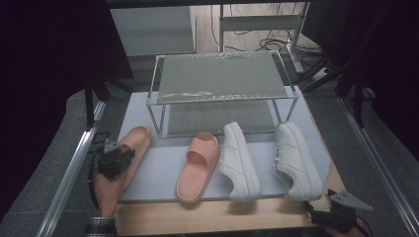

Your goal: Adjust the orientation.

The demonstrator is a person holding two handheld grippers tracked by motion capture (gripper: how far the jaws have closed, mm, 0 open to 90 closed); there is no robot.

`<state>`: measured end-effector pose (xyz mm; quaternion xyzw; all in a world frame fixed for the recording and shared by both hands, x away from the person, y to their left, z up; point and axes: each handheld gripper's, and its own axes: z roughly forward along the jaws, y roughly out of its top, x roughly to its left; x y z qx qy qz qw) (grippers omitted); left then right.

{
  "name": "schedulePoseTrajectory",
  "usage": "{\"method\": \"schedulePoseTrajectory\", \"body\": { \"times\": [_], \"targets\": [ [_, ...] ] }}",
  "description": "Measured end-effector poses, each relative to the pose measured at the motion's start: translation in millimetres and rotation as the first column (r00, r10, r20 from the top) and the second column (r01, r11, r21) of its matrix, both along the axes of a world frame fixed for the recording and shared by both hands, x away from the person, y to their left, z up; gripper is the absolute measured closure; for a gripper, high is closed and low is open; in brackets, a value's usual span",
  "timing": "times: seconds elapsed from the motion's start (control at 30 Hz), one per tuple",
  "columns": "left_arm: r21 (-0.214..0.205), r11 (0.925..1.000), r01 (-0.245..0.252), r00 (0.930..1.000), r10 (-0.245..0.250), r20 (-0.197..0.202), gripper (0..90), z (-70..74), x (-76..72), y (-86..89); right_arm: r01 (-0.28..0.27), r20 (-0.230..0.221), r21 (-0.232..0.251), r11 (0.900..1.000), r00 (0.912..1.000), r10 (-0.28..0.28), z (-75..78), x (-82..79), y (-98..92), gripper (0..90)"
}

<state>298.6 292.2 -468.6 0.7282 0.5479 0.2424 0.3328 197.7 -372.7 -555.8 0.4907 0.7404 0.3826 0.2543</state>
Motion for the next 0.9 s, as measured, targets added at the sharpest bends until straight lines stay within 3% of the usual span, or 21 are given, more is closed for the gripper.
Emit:
{"method": "schedulePoseTrajectory", "body": {
  "times": [0.5, 0.9],
  "targets": [
    [-0.001, 0.9977, 0.068, 0.9976, -0.068, 0.016, 85.7, 11.6, -39.8, -4.2, 0.002, 0.000, 0.001, 1.0000, 1.0000, -0.002, 0.0, 0.3, 0.4, 0.0],
    [-0.012, 0.9887, 0.150, 0.9885, -0.149, 0.024, 85.7, 18.2, -61.3, -21.0, 0.003, 0.000, 0.002, 1.0000, 1.0000, -0.003, 0.0, 0.4, 0.6, 0.0]
  ]
}}
